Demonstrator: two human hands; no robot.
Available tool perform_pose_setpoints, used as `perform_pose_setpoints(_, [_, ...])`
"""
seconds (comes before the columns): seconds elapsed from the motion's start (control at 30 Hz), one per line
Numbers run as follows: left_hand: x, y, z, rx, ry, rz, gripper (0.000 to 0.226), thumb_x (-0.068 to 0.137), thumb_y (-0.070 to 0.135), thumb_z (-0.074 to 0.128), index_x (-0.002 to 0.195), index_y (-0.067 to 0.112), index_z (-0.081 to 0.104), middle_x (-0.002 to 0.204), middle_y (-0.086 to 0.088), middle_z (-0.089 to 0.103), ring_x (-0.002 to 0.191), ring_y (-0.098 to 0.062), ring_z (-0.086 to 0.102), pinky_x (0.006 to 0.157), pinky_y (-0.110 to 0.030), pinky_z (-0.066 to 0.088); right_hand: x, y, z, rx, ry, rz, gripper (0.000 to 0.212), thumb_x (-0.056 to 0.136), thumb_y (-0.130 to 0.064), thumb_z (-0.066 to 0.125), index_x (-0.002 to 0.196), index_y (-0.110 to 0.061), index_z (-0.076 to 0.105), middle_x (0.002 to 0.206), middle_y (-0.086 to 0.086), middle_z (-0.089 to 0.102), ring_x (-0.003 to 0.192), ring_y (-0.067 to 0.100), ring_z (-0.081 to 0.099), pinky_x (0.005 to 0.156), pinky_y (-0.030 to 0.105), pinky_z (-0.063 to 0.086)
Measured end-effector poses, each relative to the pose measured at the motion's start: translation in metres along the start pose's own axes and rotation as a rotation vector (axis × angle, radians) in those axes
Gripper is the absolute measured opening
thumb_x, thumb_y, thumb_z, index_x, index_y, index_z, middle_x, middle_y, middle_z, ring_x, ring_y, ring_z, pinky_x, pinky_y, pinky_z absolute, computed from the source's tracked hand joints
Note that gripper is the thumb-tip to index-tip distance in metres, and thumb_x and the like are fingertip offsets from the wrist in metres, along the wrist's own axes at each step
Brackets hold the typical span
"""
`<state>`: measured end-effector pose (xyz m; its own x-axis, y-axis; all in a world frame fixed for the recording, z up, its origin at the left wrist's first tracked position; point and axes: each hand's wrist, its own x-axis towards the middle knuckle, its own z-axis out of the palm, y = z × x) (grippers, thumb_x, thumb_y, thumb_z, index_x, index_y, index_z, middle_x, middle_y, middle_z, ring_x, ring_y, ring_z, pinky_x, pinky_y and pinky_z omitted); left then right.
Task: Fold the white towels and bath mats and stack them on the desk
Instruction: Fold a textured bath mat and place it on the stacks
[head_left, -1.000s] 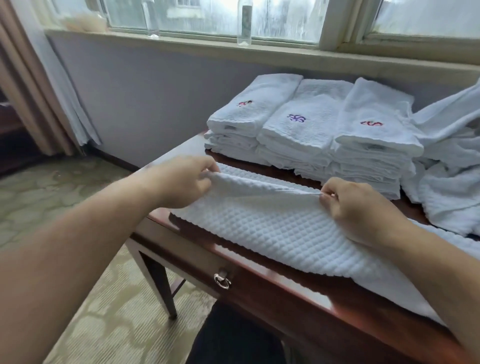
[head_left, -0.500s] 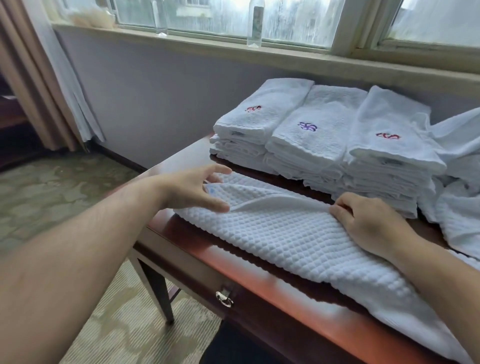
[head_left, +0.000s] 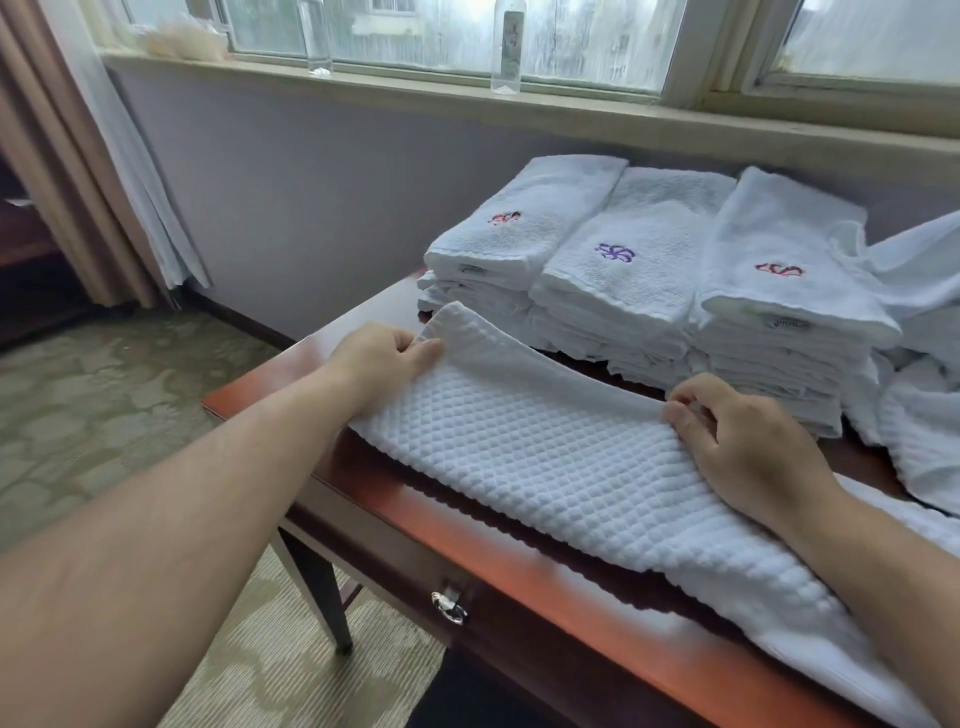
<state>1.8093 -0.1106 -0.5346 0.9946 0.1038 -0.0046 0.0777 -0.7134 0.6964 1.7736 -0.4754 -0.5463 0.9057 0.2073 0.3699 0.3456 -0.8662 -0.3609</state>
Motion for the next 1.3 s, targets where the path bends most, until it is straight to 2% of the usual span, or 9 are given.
perform_pose_setpoints(0.13, [0.007, 0.006, 0.003, 0.244, 0.106, -0.013, 0.047, 0.098, 0.051, 0.055, 0.065, 0.018, 0.053, 0.066, 0.004, 0.056, 0.064, -0.015, 0.053, 0.053, -0.031, 0.033, 0.007, -0.003, -0.002, -0.035, 0.017, -0.025, 0.014, 0.097, -0.044, 0.051, 0.095, -0.031, 0.055, 0.067, -0.020, 0.050, 0.069, 0.020, 0.053, 0.063, 0.034, 0.040])
perform_pose_setpoints(0.3, [0.009, 0.000, 0.009, 0.310, 0.179, 0.037, 0.044, 0.097, 0.051, 0.057, 0.072, 0.015, 0.054, 0.070, 0.001, 0.057, 0.070, -0.018, 0.056, 0.053, -0.032, 0.030, 0.009, 0.004, 0.000, -0.099, -0.186, 0.041, 0.032, 0.093, -0.063, 0.041, 0.085, -0.035, 0.054, 0.077, -0.020, 0.060, 0.074, 0.004, 0.057, 0.063, 0.033, 0.042])
perform_pose_setpoints(0.47, [0.007, 0.010, 0.015, 0.468, 0.306, 0.053, 0.027, 0.095, 0.043, 0.059, 0.114, 0.024, 0.059, 0.113, -0.002, 0.061, 0.107, -0.026, 0.054, 0.082, -0.039, 0.044, 0.008, 0.002, 0.005, -0.133, -0.177, 0.091, 0.028, 0.097, -0.058, 0.043, 0.085, -0.034, 0.052, 0.079, -0.017, 0.060, 0.076, 0.008, 0.055, 0.062, 0.034, 0.039])
perform_pose_setpoints(0.57, [-0.006, 0.022, 0.030, 0.340, 0.443, 0.431, 0.029, 0.090, 0.027, 0.064, 0.118, 0.019, 0.060, 0.118, -0.005, 0.057, 0.114, -0.030, 0.050, 0.097, -0.047, 0.043, 0.011, -0.002, 0.008, -0.162, -0.160, 0.139, 0.029, 0.098, -0.058, 0.044, 0.087, -0.033, 0.053, 0.080, -0.014, 0.061, 0.077, 0.013, 0.056, 0.060, 0.033, 0.038])
perform_pose_setpoints(0.63, [-0.015, 0.028, 0.041, 0.314, 0.244, 0.644, 0.033, 0.093, 0.043, 0.057, 0.120, 0.025, 0.063, 0.125, 0.000, 0.059, 0.121, -0.024, 0.051, 0.106, -0.046, 0.040, 0.012, -0.003, 0.010, -0.172, -0.154, 0.148, 0.030, 0.099, -0.058, 0.043, 0.089, -0.031, 0.054, 0.080, -0.012, 0.061, 0.076, 0.012, 0.056, 0.057, 0.032, 0.037])
perform_pose_setpoints(0.77, [-0.020, 0.026, 0.055, 0.520, -0.185, 0.506, 0.064, 0.097, 0.070, 0.024, 0.154, 0.043, 0.030, 0.165, 0.014, 0.020, 0.152, -0.009, 0.012, 0.123, -0.038, 0.006, 0.015, -0.003, 0.001, -0.156, -0.224, 0.183, 0.036, 0.102, -0.056, 0.039, 0.088, -0.028, 0.057, 0.081, -0.009, 0.061, 0.076, 0.013, 0.056, 0.060, 0.034, 0.040])
perform_pose_setpoints(0.87, [-0.019, 0.035, 0.057, 0.621, -0.243, 0.410, 0.060, 0.102, 0.059, 0.023, 0.159, 0.041, 0.014, 0.168, 0.012, 0.003, 0.154, -0.010, -0.001, 0.125, -0.041, 0.000, 0.009, 0.002, -0.014, -0.169, -0.241, 0.239, 0.046, 0.100, -0.060, 0.039, 0.077, -0.025, 0.057, 0.075, -0.006, 0.062, 0.069, 0.013, 0.056, 0.055, 0.033, 0.036])
perform_pose_setpoints(0.97, [-0.035, 0.063, 0.074, 0.596, -0.223, 0.358, 0.056, 0.105, 0.045, 0.025, 0.158, 0.030, 0.023, 0.168, 0.000, 0.012, 0.154, -0.018, 0.005, 0.124, -0.047, 0.006, -0.016, 0.015, -0.027, -0.193, -0.202, 0.285, 0.040, 0.097, -0.063, 0.041, 0.085, -0.029, 0.058, 0.080, -0.009, 0.063, 0.074, 0.012, 0.058, 0.061, 0.035, 0.044])
perform_pose_setpoints(1.3, [-0.099, 0.138, 0.163, 0.540, -0.405, 0.764, 0.068, 0.097, 0.071, 0.017, 0.158, 0.043, 0.006, 0.168, 0.008, -0.006, 0.154, -0.012, -0.009, 0.124, -0.047, -0.008, -0.105, 0.061, -0.075, -0.327, -0.145, 0.444, 0.045, 0.093, -0.071, 0.032, 0.076, -0.032, 0.047, 0.077, -0.011, 0.058, 0.073, 0.013, 0.052, 0.065, 0.037, 0.035])
